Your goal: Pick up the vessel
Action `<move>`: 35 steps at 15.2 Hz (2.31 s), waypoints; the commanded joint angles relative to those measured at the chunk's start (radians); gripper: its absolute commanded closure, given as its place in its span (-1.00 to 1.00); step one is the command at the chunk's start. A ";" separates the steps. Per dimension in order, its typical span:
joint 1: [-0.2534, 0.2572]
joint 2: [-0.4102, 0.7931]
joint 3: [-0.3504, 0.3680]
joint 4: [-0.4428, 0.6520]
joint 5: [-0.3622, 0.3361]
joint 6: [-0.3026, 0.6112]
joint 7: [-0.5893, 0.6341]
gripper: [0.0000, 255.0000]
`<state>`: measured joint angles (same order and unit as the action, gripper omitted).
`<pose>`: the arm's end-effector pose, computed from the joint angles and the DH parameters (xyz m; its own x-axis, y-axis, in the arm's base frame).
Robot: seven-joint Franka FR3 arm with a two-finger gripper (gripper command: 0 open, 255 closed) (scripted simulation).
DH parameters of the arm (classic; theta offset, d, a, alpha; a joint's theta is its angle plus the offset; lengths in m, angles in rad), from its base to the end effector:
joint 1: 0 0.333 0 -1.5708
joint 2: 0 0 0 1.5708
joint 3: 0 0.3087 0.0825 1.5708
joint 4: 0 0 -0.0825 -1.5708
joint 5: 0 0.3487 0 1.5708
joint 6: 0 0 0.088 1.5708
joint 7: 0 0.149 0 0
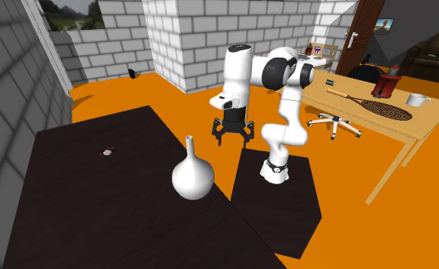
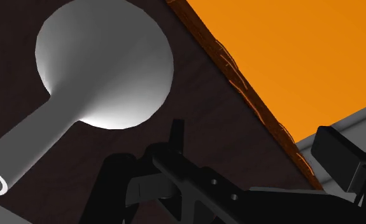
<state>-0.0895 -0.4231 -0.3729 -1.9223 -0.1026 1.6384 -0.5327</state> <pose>0.3448 -0.2207 0.6052 0.9883 0.0934 0.1210 0.0921 -0.9956 0.0160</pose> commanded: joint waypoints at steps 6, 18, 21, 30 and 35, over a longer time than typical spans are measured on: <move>-0.015 0.223 -0.160 0.282 0.091 -0.060 -0.185 -1.00; -0.075 0.431 -0.281 0.453 0.234 -0.066 -0.354 -1.00; -0.072 0.420 -0.278 0.420 0.227 -0.041 -0.352 -1.00; -0.072 0.420 -0.278 0.419 0.227 -0.040 -0.352 1.00; -0.081 0.450 -0.286 0.506 0.247 -0.105 -0.358 1.00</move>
<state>-0.1675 0.0169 -0.6563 -1.4438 0.1373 1.5523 -0.8880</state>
